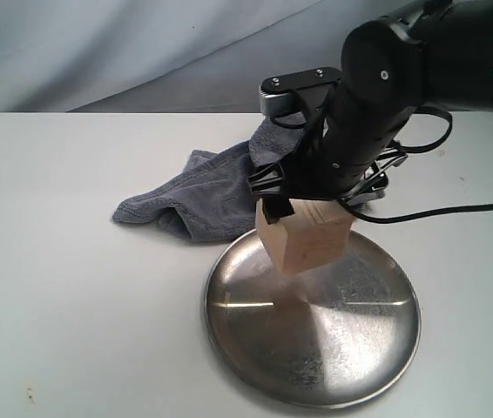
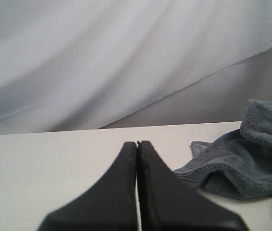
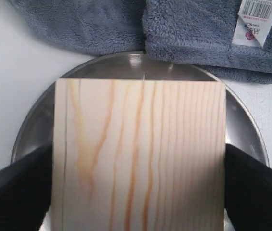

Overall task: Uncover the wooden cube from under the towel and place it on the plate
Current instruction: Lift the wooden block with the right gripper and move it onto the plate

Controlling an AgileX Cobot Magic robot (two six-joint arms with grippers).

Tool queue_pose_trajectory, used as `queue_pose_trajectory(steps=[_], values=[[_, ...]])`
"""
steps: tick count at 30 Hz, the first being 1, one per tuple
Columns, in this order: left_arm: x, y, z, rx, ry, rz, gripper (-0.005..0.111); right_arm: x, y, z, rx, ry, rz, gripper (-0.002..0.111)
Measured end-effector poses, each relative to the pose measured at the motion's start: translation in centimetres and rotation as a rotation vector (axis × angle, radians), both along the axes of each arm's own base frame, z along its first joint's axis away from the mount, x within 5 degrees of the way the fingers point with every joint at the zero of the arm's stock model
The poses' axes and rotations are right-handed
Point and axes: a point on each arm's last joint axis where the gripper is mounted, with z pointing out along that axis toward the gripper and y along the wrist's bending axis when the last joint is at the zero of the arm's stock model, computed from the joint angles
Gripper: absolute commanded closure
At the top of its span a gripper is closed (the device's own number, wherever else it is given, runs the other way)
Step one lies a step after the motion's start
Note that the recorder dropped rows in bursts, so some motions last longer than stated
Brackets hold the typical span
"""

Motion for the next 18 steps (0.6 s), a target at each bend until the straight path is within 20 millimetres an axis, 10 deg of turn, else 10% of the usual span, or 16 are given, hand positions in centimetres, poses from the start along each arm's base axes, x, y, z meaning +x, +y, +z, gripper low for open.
queue_pose_trajectory(steps=[18], values=[[0.0,0.0,0.0,0.0,0.0,0.0,0.107,-2.6,-1.5,-5.6,-0.043,0.099,0.033,0.055]])
